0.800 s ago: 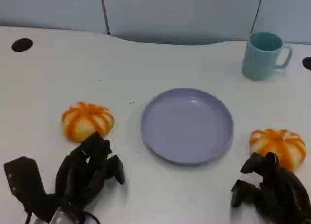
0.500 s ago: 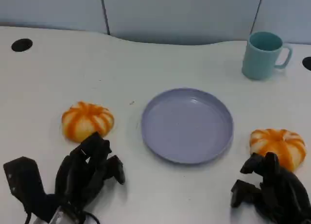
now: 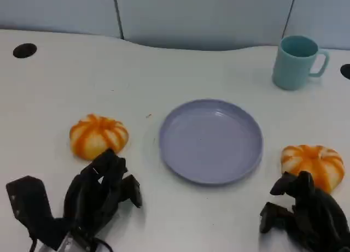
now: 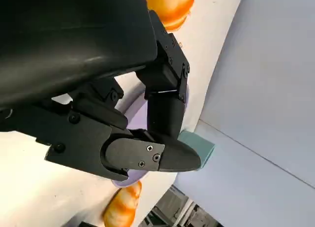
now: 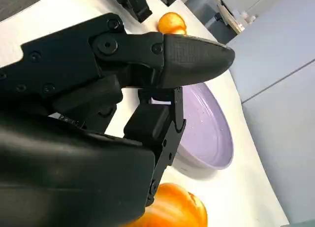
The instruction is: Grasp the bread from the table and place it into the plate.
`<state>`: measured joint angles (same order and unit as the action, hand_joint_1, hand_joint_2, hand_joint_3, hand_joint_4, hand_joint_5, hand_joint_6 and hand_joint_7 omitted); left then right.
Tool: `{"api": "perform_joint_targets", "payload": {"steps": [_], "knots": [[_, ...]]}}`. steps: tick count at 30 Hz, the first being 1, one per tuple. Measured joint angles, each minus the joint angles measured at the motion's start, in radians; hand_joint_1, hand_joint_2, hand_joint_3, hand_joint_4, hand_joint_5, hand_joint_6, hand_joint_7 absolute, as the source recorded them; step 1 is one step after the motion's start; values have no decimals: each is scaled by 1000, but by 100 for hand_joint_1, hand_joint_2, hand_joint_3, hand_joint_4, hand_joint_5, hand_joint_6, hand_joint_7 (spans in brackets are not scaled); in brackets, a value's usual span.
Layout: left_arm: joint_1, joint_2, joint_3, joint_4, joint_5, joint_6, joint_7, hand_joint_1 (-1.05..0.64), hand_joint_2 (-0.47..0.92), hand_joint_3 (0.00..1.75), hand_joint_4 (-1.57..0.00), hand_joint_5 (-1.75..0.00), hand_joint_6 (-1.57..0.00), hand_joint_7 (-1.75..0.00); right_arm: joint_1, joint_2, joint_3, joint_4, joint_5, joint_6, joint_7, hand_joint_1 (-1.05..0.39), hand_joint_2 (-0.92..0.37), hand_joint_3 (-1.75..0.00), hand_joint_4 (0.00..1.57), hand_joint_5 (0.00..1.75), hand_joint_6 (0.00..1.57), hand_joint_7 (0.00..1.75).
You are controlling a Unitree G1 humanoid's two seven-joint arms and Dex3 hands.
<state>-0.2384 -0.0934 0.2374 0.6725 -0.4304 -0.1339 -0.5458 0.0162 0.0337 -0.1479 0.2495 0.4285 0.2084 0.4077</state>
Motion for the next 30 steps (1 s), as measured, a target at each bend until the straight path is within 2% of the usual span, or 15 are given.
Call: {"api": "perform_joint_targets", "payload": {"steps": [13, 15, 19, 20, 21, 22, 23, 25, 26, 27, 28, 30], "knots": [[0, 0, 12, 1, 5, 0, 0, -71, 92, 24, -101, -175, -73, -175, 1, 0, 4, -7, 0, 8, -12, -43, -92, -53, 118, 132, 102, 122], [-1, 0, 12, 3, 5, -1, -3, -76, 92, 28, -94, -175, -67, -169, 1, 0, 4, -7, 0, 8, -12, -43, -92, -53, 118, 133, 103, 122], [-10, 9, 12, 20, 6, -33, -36, -77, 92, 30, -91, -175, -66, -168, 1, 0, 4, -7, 0, 8, -13, -44, -92, -53, 118, 133, 104, 122], [-14, 10, 13, 23, 6, -38, -38, -77, 92, 29, -84, -168, -61, -156, 1, 0, 5, -7, 0, 8, -14, -43, -92, -53, 117, 133, 103, 122], [-17, 12, 13, 27, 6, -40, -40, -78, 92, 26, -71, -151, -57, -120, 1, 0, 5, -7, 0, 8, -14, -43, -92, -54, 117, 133, 103, 121], [-19, 15, 9, 36, 27, -82, -40, -78, 92, 24, -64, -143, -57, -98, 0, 0, 5, -7, 0, 8, -14, -43, -92, -54, 117, 133, 103, 121], [-20, 20, 2, 41, 53, -147, -41, -78, 92, 23, -60, -137, -57, -85, 0, 0, 5, -7, 1, 8, -13, -43, -92, -54, 116, 133, 102, 121], [-29, 38, -8, 54, 97, -275, -42, -78, 92, 22, -58, -134, -57, -77, 1, 1, 6, -7, 2, 9, -10, -43, -92, -55, 116, 133, 102, 121], [-36, 47, -10, 62, 105, -318, -42, -74, 92, 28, -44, -114, -47, -56, 1, 1, 6, -7, 3, 9, -10, -43, -92, -55, 116, 133, 102, 121], [-42, 59, -20, 73, 147, -369, -29, -72, 92, 30, -40, -105, -45, -46, 0, 1, 6, -7, 3, 9, -10, -43, -92, -55, 116, 133, 102, 121], [-42, 86, -41, 79, 215, -436, -6, -70, 92, 25, -24, -93, -42, -30, 1, 1, 5, -7, 5, 9, -9, -43, -92, -54, 117, 133, 103, 121], [-43, 143, -87, 78, 381, -561, 80, -68, 92, 21, -7, -88, -37, -15, 0, 2, 6, -7, 6, 11, -9, -43, -92, -54, 118, 132, 104, 120]]}}
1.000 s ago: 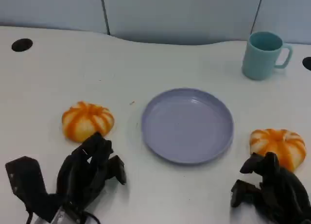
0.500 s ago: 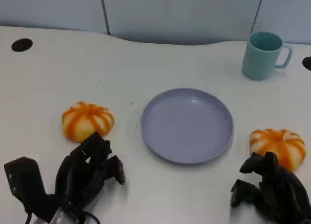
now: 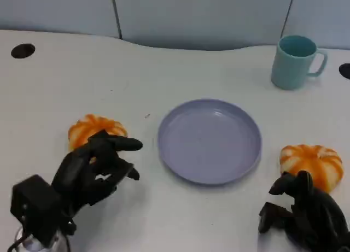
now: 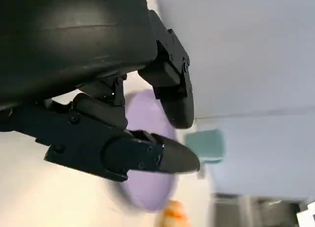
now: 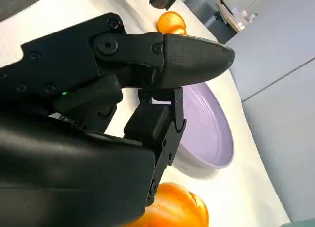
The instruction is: Grasp the bread from the table and place it into the plate.
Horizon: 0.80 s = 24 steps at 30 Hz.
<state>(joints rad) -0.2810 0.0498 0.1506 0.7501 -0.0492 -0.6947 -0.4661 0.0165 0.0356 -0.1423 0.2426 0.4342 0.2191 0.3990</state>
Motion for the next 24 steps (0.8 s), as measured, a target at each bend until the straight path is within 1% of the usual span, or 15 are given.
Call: {"api": "perform_joint_targets", "payload": {"steps": [2, 3, 5, 8, 9, 11, 15, 19, 21, 24], "knots": [[-4, 61, -35, -10, 174, -79, 124, -68, 92, 20, -1, -87, -35, -10, 0, 0, 0, 0, 0, 0, 0, -43, -92, -54, 118, 132, 104, 120], [-6, 93, -50, -16, 253, -112, 189, -69, 92, 20, -1, -80, -33, -8, 0, 0, 0, 0, 0, 0, 0, -43, -92, -54, 119, 131, 104, 120], [-12, 142, -71, -34, 359, -140, 296, -72, 92, 21, 0, -55, -25, -3, 0, 0, 0, 0, 0, 0, 0, -43, -92, -54, 119, 131, 105, 120], [-9, 225, -108, -134, 585, -124, 468, -77, 92, 19, 0, -35, -19, -1, 0, 1, 1, -1, 0, 1, -1, -44, -92, -53, 119, 131, 105, 119], [-8, 257, -121, -176, 659, -106, 522, -78, 92, 17, 0, -28, -17, -1, 0, 2, 1, -1, 1, 2, -1, -44, -92, -53, 119, 131, 105, 119], [-6, 317, -144, -255, 769, -51, 593, -80, 92, 15, 0, -20, -15, 0, 0, 2, 0, -1, 5, 7, -1, -44, -92, -53, 119, 131, 105, 119], [-2, 397, -191, -375, 914, 91, 634, -84, 92, 16, 0, -14, -12, 0, 0, 4, 0, -4, 9, 15, -4, -43, -92, -52, 119, 132, 104, 119], [-3, 452, -248, -434, 1006, 215, 633, -84, 92, 8, 0, -3, -11, 0, 0, 9, 2, -4, 8, 14, -5, -43, -92, -52, 119, 132, 104, 120], [-19, 473, -280, -432, 1024, 261, 611, -84, 91, 5, 0, -1, -11, -1, 0, 10, 3, -4, 6, 12, -5, -44, -92, -52, 119, 132, 104, 120], [-75, 496, -326, -367, 1023, 282, 588, -85, 91, 3, 0, 0, -11, 0, 1, 11, 5, -5, 3, 10, -6, -44, -92, -52, 120, 131, 105, 119]]}}
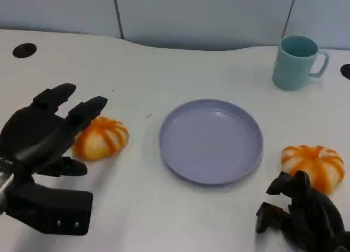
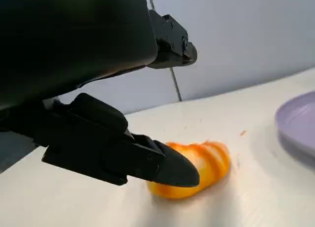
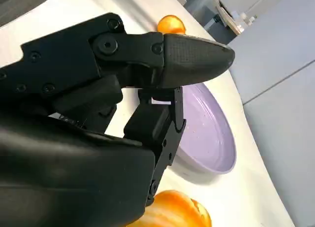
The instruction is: Grasp the bread from the table and place it into the plate.
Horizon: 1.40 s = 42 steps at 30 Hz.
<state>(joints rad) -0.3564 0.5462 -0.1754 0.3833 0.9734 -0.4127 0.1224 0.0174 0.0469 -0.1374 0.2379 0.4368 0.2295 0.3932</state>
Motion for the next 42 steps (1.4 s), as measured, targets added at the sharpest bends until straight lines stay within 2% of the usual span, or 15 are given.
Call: {"api": "perform_joint_targets", "payload": {"steps": [9, 19, 23, 33, 42], "knots": [[-198, -3, -141, 310, -35, -3, -21, -82, 88, 0, -2, -1, -6, 0, 3, 5, 0, 2, -5, -15, 6, -44, -92, -52, 118, 132, 104, 120], [-427, -104, -309, 690, -42, -4, 5, -80, 92, 1, -2, -1, -5, 0, 5, 4, -2, -1, -3, -9, 12, -44, -92, -51, 118, 131, 104, 120], [-461, -119, -347, 750, -47, -7, 22, -78, 88, 0, -3, -1, -6, -1, 6, 4, -4, -4, -2, -4, 12, -44, -92, -51, 118, 132, 104, 120], [-542, -233, -447, 919, -50, 96, -8, -71, 81, 0, -9, -5, -10, -2, 16, 2, -5, -18, 1, 4, 17, -42, -92, -52, 120, 131, 104, 120], [-542, -255, -459, 953, -68, 133, -21, -69, 81, 1, -12, -6, -12, -2, 36, 0, -6, -37, 3, 9, 17, -43, -92, -51, 118, 131, 102, 121]]}}
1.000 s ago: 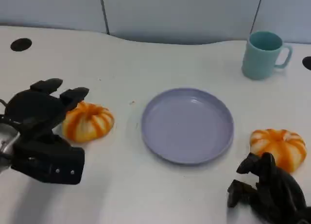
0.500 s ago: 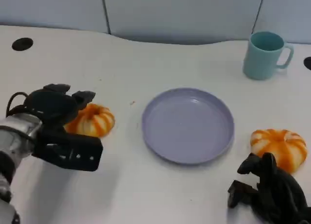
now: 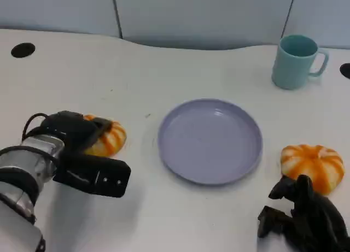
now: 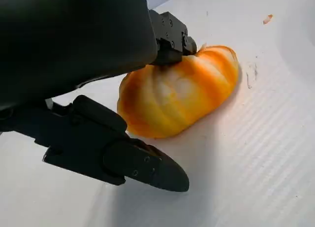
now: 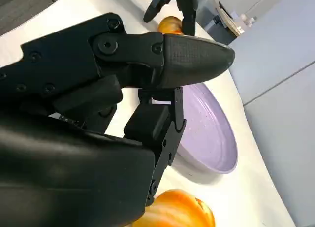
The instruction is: Grasp the bread from the table and place it into the plate.
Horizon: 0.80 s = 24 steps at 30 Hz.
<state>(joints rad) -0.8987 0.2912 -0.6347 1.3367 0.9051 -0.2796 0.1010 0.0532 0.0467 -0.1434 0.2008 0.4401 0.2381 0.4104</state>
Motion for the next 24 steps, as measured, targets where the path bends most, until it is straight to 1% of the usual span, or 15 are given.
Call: {"api": "perform_joint_targets", "payload": {"steps": [2, 3, 4, 6, 13, 14, 15, 16, 17, 18, 20, 21, 22, 24], "knots": [[0, -13, -3, 6, 0, 33, 0, -69, 82, 1, -13, -6, -12, -2, 7, -4, -1, -9, 6, 10, 2, -43, -92, -51, 118, 131, 102, 122], [0, -17, -5, 8, -1, 43, 0, -64, 83, 1, -18, -8, -16, -3, 10, -5, -2, -13, 8, 14, 3, -43, -92, -51, 117, 131, 102, 122], [0, -19, -6, 9, -2, 51, 1, -58, 84, 1, -27, -13, -22, -6, 15, -6, -2, -19, 8, 15, 4, -43, -92, -52, 117, 132, 101, 123], [0, -24, -9, 11, -9, 59, 11, -54, 85, 1, -37, -15, -31, -6, 29, -8, -2, -34, 8, 15, 2, -42, -92, -52, 118, 132, 101, 123], [4, -26, -19, 17, -24, 72, 50, -53, 86, 0, -41, -14, -35, -3, 50, -8, -5, -55, 10, 20, -6, -42, -92, -53, 117, 133, 100, 124], [4, -26, -19, 17, -25, 72, 50, -49, 87, 2, -51, -21, -44, -8, 50, -8, -5, -56, 10, 22, -7, -42, -92, -53, 117, 133, 100, 124], [4, -26, -20, 17, -26, 72, 50, -41, 89, 4, -56, -64, -61, -23, 50, -8, -5, -57, 10, 24, -7, -42, -92, -53, 117, 133, 100, 125], [6, -27, -20, 17, -29, 72, 73, -35, 90, 6, -58, -101, -74, -36, 51, -8, -5, -58, 10, 24, -7, -43, -92, -53, 117, 134, 101, 126], [13, -29, -19, 17, -31, 73, 111, -35, 89, 6, -60, -118, -82, -41, 53, -8, -5, -61, 10, 24, -7, -43, -92, -53, 117, 134, 100, 126], [24, -33, -17, 17, -33, 73, 159, -35, 89, 5, -60, -134, -87, -41, 56, -8, -5, -63, 10, 25, -7, -43, -92, -53, 117, 134, 100, 126], [40, -37, -17, 15, -33, 72, 232, -35, 89, 4, -60, -147, -92, -40, 61, -8, -5, -67, 10, 25, -7, -43, -92, -54, 117, 135, 100, 127], [44, -38, -17, 16, -33, 72, 249, -35, 89, 4, -60, -148, -93, -39, 63, -8, -5, -69, 10, 25, -7, -43, -92, -54, 117, 135, 100, 127], [45, -40, -19, 16, -33, 72, 259, -36, 91, 6, -71, -164, -96, -40, 64, -8, -5, -70, 9, 25, -7, -43, -92, -53, 116, 135, 100, 127], [48, -42, -19, 17, -34, 67, 276, -36, 92, 7, -76, -172, -96, -42, 66, -8, -5, -71, 9, 25, -9, -43, -92, -52, 117, 134, 100, 127]]}}
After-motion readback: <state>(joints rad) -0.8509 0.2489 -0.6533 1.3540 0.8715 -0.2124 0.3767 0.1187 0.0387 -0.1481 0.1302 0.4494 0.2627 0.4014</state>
